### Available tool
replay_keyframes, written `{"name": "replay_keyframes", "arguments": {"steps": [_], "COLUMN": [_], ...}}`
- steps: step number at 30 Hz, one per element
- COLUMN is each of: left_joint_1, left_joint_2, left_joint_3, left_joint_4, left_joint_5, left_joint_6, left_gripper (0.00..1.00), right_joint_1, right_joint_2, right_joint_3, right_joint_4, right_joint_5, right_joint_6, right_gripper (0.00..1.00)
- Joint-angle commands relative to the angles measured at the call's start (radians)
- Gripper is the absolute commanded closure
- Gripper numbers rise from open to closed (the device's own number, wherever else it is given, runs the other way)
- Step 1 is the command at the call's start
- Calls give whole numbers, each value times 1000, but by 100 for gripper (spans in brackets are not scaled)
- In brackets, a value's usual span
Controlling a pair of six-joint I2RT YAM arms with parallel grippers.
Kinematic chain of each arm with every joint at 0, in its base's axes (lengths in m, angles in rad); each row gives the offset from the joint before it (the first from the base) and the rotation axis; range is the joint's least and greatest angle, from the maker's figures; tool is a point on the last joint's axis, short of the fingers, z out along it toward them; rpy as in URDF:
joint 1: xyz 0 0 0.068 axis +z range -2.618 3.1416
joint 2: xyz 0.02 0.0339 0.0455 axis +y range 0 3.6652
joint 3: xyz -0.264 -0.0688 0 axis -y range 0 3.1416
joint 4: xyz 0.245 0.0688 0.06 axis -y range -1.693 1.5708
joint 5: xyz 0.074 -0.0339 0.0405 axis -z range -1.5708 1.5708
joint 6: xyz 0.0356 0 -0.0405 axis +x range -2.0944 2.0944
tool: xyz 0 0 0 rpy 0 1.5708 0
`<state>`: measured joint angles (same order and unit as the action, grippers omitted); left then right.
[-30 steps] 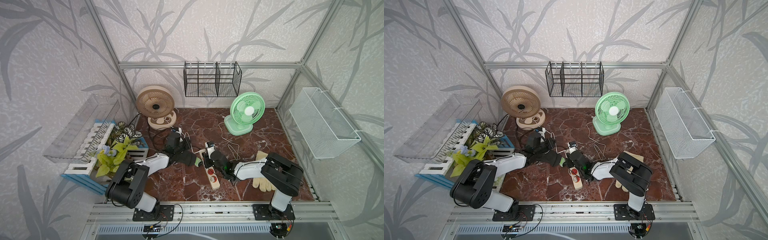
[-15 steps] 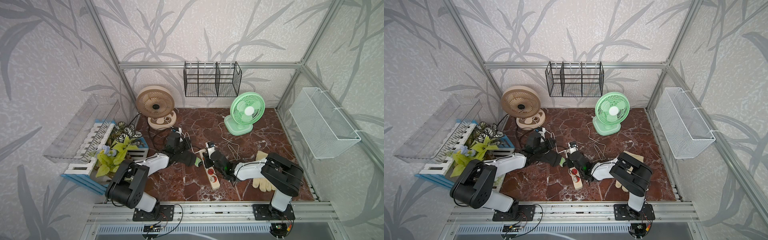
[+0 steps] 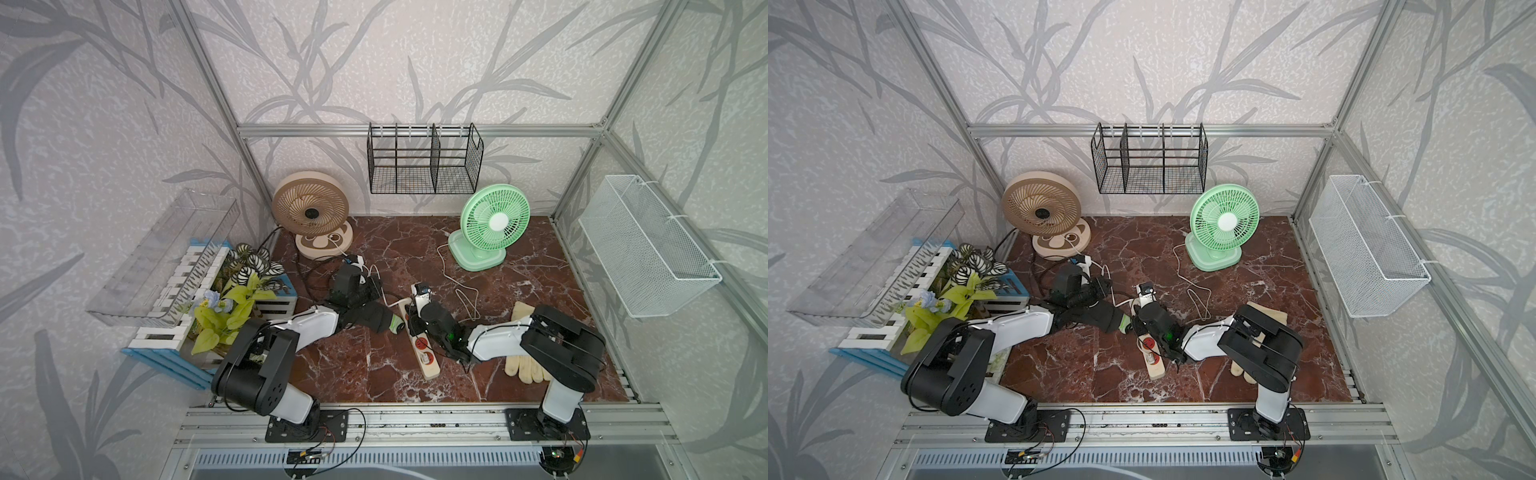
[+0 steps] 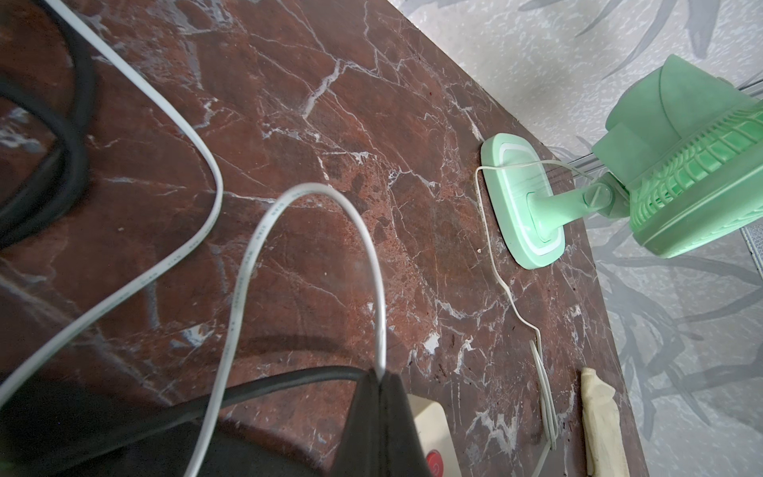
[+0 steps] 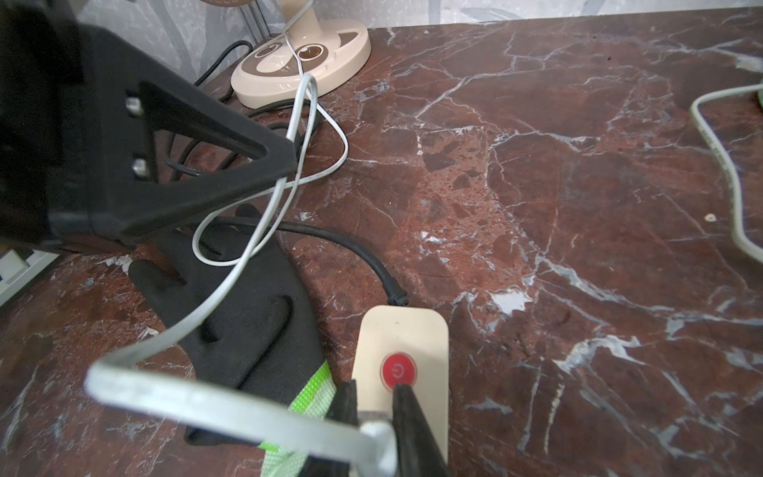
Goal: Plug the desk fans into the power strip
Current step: Insert the plug into the socket.
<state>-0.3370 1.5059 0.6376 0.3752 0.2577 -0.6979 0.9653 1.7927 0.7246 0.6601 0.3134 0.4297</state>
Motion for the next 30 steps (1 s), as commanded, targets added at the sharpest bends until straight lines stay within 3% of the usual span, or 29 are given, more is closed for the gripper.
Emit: {"name": "replay_keyframes", "arguments": {"steps": [1,16,19,25,30], "left_joint_1": [4,4,3,4,4], "left_joint_2": [11,26,28,14,2], "left_joint_3": [5,14,15,8,3], "left_joint_4": [21,25,24,27,27], "left_joint_5": [7,37,41,41,34], "left_joint_6": [21,22,23,23,26], "left_gripper": [100,99,92,67,59], "right_joint_1": [-2,-8,4,7,6], "right_joint_2": [46,18,5,-19,-21], "right_joint_3": [-4,-50,-56,-16,24], "right_joint_4": [-74,-165,-216,-420,-519], "right_joint_5": [16,84,59,21,5], "right_joint_6": [3,10,12,14,36], "right_gripper": [100,100,100,100,100]}}
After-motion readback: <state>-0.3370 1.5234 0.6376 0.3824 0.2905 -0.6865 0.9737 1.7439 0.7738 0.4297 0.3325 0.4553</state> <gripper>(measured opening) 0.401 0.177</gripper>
